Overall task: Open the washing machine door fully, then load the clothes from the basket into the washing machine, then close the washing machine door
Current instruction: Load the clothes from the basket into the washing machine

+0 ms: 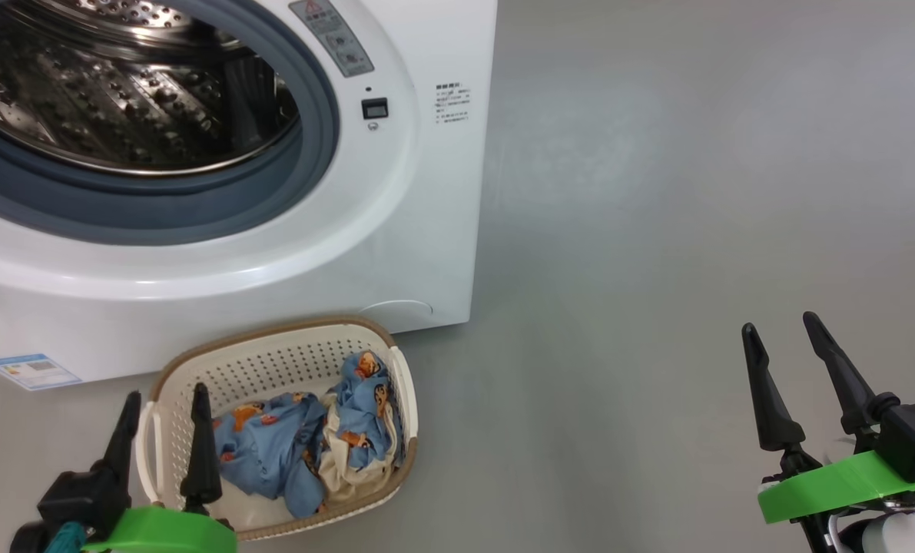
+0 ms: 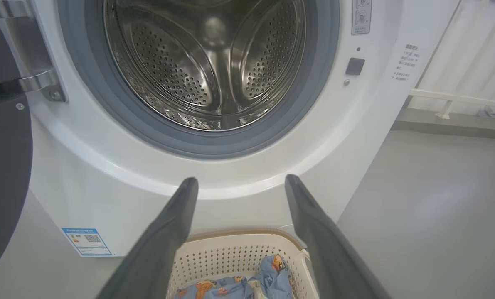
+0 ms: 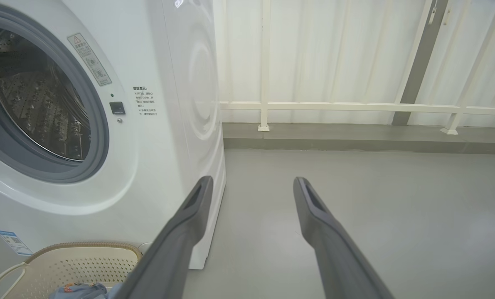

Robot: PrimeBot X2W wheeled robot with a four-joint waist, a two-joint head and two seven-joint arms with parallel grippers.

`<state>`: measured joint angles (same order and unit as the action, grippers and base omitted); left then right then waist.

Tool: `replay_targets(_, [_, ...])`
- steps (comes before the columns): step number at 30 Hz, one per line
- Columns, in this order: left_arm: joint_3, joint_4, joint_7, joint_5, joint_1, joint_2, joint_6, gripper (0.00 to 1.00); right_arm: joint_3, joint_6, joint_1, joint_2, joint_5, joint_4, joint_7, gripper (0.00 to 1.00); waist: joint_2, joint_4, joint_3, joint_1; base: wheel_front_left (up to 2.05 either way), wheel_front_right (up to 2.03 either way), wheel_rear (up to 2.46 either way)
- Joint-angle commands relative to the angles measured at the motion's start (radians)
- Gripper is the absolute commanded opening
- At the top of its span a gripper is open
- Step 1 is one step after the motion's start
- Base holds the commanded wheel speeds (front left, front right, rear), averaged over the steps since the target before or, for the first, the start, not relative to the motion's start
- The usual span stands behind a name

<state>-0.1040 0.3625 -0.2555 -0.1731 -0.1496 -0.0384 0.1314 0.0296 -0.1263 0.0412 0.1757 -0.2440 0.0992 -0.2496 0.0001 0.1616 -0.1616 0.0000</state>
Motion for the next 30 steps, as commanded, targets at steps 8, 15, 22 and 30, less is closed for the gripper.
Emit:
replay_targets(8, [-0.017,0.075,-0.006,0.047,-0.084,-0.012,-0.006,1.00,0.024,-0.004,0.055,0.000,-0.004,-0.033,-0.012,1.00,-0.0001,0.020,-0.071,0.0000,0.00,0.00,0.00])
replay_targets(15, [-0.006,0.225,-0.006,0.086,-0.172,-0.023,-0.025,1.00,0.036,-0.004,0.102,-0.023,-0.012,-0.039,-0.012,1.00,-0.0001,0.044,-0.170,0.0000,0.00,0.00,0.00])
replay_targets(22, [0.011,0.431,-0.006,0.116,-0.308,-0.058,-0.046,1.00,0.043,-0.004,0.159,-0.044,-0.023,-0.047,-0.012,1.00,-0.0001,0.066,-0.282,0.0000,0.00,0.00,0.00])
replay_targets(30, [0.043,0.683,0.015,0.136,-0.503,-0.107,-0.049,1.00,0.053,-0.004,0.226,-0.070,-0.032,-0.060,-0.012,1.00,-0.0001,0.089,-0.398,0.0000,0.00,0.00,0.00])
